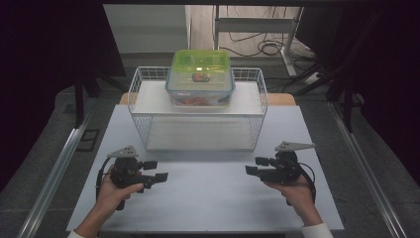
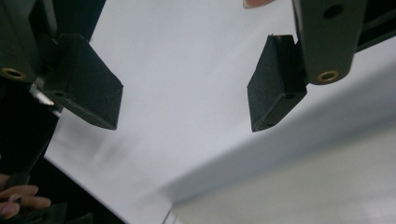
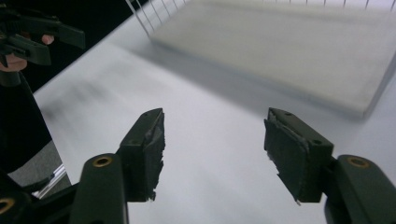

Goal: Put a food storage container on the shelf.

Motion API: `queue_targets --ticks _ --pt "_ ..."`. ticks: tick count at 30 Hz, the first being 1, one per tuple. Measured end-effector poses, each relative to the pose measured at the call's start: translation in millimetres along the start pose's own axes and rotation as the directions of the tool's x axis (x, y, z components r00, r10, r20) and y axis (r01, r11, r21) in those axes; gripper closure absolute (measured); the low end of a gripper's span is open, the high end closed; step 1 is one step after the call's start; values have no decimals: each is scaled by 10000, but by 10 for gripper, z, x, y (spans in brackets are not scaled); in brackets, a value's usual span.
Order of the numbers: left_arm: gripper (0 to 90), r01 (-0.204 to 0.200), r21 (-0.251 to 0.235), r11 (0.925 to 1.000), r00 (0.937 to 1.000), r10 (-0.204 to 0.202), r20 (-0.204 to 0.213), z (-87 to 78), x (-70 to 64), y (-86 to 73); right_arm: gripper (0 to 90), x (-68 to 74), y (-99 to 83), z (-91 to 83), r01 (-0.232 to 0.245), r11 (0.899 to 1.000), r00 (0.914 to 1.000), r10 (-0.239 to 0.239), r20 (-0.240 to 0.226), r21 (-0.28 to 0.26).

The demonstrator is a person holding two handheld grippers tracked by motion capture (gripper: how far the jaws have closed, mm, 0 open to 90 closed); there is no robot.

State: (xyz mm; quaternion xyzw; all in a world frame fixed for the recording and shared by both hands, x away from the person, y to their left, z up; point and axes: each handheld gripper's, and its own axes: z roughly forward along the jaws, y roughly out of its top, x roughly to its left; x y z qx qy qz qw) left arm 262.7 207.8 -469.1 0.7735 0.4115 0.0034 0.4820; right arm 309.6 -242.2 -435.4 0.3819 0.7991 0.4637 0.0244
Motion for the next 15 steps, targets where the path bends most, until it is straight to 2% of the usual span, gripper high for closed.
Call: queue_targets --ticks 5,7,10,15 --pt "259 -93 488 9988 9999 98 -108 128 10 -153 354 -81 -257 90 -99 9991 9999 96 73 404" --pt "253 -236 631 9977 9994 251 -231 164 -2 -190 352 -98 -349 129 -54 9982 9997 39 259 594" --pt "251 -243 618 9978 9995 256 -207 175 -13 -206 346 -105 -390 147 -16 9975 9994 -8 335 711" --pt "250 -358 674 9971 9982 389 -449 195 -17 -222 339 -93 -408 176 137 9972 9991 -166 389 741"
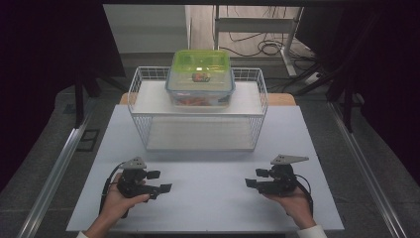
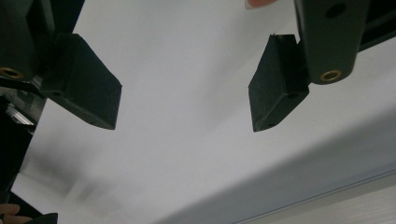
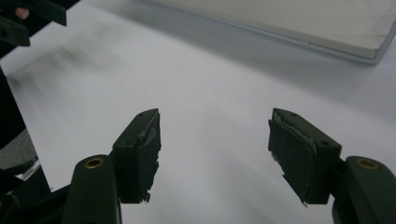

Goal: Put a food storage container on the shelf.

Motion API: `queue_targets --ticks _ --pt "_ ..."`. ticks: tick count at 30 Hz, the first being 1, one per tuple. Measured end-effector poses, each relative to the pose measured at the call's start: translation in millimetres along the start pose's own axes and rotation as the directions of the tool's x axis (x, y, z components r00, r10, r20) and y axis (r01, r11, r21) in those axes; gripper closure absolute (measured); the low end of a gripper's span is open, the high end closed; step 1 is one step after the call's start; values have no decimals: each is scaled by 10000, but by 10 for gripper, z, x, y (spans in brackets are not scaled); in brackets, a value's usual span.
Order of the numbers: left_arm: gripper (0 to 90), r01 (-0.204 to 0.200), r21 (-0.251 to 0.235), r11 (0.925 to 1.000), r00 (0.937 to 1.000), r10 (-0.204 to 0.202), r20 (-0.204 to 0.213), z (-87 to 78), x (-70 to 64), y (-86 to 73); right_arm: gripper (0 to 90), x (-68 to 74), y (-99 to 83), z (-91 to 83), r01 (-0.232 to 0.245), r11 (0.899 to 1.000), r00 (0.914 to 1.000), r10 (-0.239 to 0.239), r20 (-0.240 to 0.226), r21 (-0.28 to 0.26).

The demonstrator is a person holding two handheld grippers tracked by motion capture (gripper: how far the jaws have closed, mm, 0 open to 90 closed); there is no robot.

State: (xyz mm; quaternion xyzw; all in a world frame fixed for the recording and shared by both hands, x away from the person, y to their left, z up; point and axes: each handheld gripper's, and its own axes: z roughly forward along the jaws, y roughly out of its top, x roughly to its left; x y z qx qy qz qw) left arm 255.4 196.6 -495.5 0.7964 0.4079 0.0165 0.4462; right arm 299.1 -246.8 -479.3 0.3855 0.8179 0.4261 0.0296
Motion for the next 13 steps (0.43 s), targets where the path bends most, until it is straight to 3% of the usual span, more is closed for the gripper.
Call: queue_targets --ticks 5,13 --pt "250 156 -102 9998 9999 -156 -25 -9 34 -15 338 -1 -30 49 -1 9998 10000 0 64 201" --pt "246 223 -75 9997 9996 -225 -165 1 54 -27 292 -6 -29 32 -86 10000 9999 85 92 21"
